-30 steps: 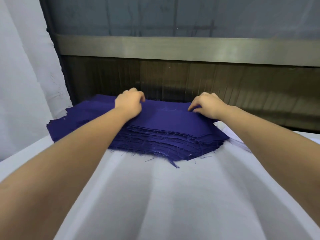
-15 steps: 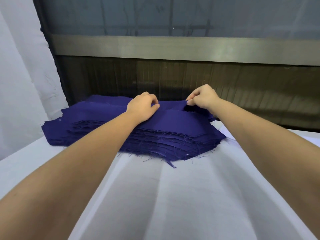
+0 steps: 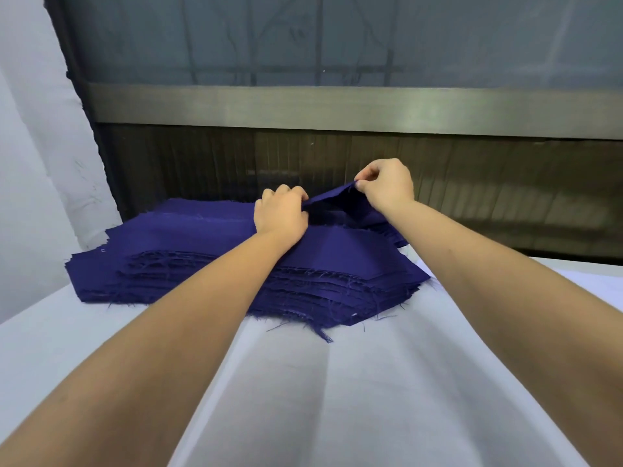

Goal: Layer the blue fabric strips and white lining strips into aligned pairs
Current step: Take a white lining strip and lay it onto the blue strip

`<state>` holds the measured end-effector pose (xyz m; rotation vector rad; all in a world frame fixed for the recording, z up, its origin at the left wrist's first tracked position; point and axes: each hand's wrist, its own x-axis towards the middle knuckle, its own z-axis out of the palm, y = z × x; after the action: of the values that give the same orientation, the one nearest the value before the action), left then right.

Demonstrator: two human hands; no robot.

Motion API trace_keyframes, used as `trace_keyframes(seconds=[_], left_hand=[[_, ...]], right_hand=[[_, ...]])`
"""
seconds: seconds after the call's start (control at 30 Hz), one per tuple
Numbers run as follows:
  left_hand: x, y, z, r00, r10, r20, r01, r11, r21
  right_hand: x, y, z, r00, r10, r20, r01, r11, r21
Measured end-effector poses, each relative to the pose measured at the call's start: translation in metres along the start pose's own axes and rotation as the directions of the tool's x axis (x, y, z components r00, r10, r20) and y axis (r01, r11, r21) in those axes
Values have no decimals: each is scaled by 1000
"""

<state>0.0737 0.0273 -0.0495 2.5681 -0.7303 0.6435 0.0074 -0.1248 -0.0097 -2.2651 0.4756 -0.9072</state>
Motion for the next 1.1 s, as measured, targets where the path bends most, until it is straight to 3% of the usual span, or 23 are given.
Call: trace_keyframes(seconds=[0.17,0.3,0.37,0.5,0.6,0.87,1.1], left_hand=[[0,-12,-3,989,-124,-76,132,985,113],[-1,-31,-8,944,-320,-76,322,946,19],[-3,-32,-11,937,-339,-87,340,940,-3],[-5,-27,-15,957,-246,-157,257,965,58],[-5,-26,-19,965,-175,-194,194,977,83],[-16,-13,-25,984,-14,-180,33,995,99],[-42,18,-18,945,257,-202,-250,966,60]], right_hand=[[-18,5,1,1000,-4,3,3,996,93],[-38,18,5,1000,-9,-12,10,991,136],[-42,22,2,999,23,-40,-13,975,222],[-42,26,-14,985,156,-78,-88,832,548],[-46,35,-31,977,199,-81,-97,745,660],[-78,89,-92,997,-7,-71,36,905,424],[-110,126,-132,997,55,-48,-35,940,340]])
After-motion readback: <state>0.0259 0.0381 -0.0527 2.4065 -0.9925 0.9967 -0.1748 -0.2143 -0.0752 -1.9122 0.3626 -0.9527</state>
